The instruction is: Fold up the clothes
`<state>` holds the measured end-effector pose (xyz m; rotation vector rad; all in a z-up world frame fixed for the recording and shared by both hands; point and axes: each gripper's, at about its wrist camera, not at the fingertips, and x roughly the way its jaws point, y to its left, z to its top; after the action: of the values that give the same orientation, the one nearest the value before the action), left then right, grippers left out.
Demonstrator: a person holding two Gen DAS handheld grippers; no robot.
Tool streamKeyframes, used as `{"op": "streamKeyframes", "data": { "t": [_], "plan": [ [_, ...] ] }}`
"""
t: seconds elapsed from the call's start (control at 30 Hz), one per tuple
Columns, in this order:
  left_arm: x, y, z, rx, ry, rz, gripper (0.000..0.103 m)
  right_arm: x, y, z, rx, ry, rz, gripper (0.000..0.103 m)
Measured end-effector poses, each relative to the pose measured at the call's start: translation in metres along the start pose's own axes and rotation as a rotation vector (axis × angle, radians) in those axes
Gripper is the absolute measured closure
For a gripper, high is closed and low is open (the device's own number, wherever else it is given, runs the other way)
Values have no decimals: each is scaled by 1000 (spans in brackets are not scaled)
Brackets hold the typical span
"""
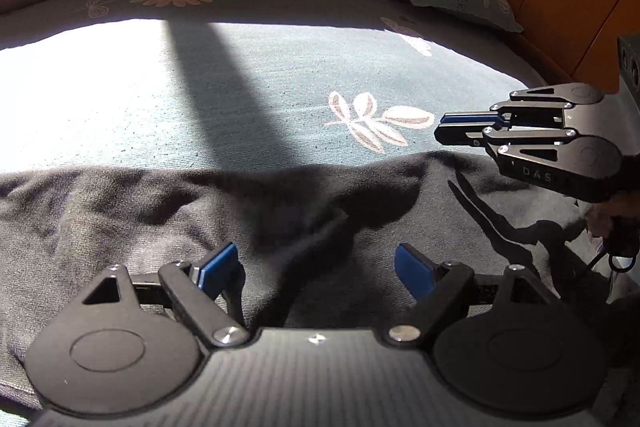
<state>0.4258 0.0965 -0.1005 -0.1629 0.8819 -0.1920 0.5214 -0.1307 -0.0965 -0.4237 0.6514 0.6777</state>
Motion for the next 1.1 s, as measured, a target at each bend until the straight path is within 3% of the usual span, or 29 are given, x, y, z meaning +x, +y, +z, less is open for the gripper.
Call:
{"op": "streamKeyframes", "data": {
  "t": [0.07, 0.2, 0.3, 0.4, 0.5, 0.7, 0.8, 0.9, 1.0, 1.07, 1.1],
  "plan": [
    [-6, -2, -11, 40, -3, -2, 17, -8, 6, 3, 19, -18, 31, 92],
    [-13, -2, -18, 75, 28, 23, 17, -7, 38, 13, -4, 7, 189, 91],
    [-18, 9, -23, 40, 37, 6, 17, 18, 58, 15, -7, 57, 195, 87],
    [-25, 15, -28, 32, 39, -4, 17, 39, 54, 11, 133, 123, 219, 80],
    [-33, 17, -32, 47, 45, -3, 17, 30, 51, 5, 210, 160, 298, 72],
    [-41, 22, -17, 66, -13, 97, 17, -9, 71, 3, 149, 225, 285, 63],
    [-32, 37, -16, 41, 16, 191, 17, -23, 75, 6, 200, 205, 226, 58],
    [-32, 44, -27, 45, 20, 200, 17, -26, 82, -4, 292, 228, 163, 47],
    [-42, 47, -41, 62, 32, 216, 16, -29, 92, -30, 404, 248, 201, 40],
    [-52, 53, -46, 61, 28, 203, 16, -42, 103, -44, 433, 222, 252, 25],
    [-57, 55, -45, 59, 16, 197, 16, -49, 110, -49, 442, 216, 272, 23]
  ]
}}
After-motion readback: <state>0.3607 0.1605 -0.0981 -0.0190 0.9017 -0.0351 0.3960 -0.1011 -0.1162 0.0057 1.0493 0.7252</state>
